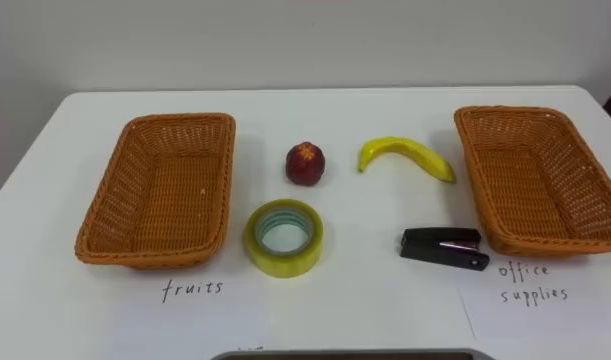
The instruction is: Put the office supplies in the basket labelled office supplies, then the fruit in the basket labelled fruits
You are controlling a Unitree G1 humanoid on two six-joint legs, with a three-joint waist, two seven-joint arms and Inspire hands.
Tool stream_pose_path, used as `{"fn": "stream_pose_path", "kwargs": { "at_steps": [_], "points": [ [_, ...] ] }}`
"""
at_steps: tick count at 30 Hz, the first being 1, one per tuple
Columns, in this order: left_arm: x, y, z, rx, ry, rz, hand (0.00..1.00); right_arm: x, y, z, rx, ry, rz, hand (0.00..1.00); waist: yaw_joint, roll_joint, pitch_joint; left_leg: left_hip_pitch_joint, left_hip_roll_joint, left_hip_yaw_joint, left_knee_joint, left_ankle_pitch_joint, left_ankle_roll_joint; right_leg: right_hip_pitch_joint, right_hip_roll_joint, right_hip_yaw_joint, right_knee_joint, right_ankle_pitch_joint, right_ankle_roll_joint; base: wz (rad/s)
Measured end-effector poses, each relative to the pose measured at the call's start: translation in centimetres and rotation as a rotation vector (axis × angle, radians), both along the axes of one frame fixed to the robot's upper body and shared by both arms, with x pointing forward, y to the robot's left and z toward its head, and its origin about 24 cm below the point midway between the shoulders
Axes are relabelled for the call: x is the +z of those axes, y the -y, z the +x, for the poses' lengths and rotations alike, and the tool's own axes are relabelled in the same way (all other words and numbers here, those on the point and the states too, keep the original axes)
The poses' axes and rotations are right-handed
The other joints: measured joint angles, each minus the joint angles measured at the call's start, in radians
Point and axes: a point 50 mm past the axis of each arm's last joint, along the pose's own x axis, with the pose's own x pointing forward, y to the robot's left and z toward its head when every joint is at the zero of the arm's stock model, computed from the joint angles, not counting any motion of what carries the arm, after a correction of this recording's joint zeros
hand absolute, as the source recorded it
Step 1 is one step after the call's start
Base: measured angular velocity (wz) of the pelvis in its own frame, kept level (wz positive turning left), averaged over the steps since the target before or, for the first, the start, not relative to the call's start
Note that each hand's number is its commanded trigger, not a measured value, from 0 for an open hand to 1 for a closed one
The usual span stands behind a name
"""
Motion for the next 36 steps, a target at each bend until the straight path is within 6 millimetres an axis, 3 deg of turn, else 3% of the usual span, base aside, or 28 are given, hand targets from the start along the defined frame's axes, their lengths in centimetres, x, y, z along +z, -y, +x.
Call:
{"fn": "stream_pose_path", "kwargs": {
  "at_steps": [19,30,36],
  "points": [
    [0.1,-0.3,0.3,-0.017,0.005,0.018,0.00,0.0,0.2,-0.1,-0.022,0.005,-0.002,0.00,-0.009,-0.009,-0.0002,0.000,-0.001,0.002,-0.006,0.000,0.000,-0.011,0.000,0.002,-0.006,-0.007,0.001,0.00],
    [0.2,-0.7,0.0,0.042,0.030,-0.006,0.00,0.5,1.4,-4.8,-0.299,-0.098,-0.069,0.00,-0.033,-0.014,-0.0003,0.001,0.000,0.019,-0.010,0.000,0.000,-0.022,0.004,0.037,-0.001,-0.009,0.001,-0.05],
    [0.4,-1.5,-0.7,0.052,0.025,0.003,0.00,0.7,2.5,-5.2,-0.483,-0.123,-0.125,0.00,-0.068,-0.028,0.0012,0.027,0.004,0.048,-0.020,0.000,-0.001,-0.013,0.011,0.077,0.001,-0.010,-0.001,-0.11]
  ]
}}
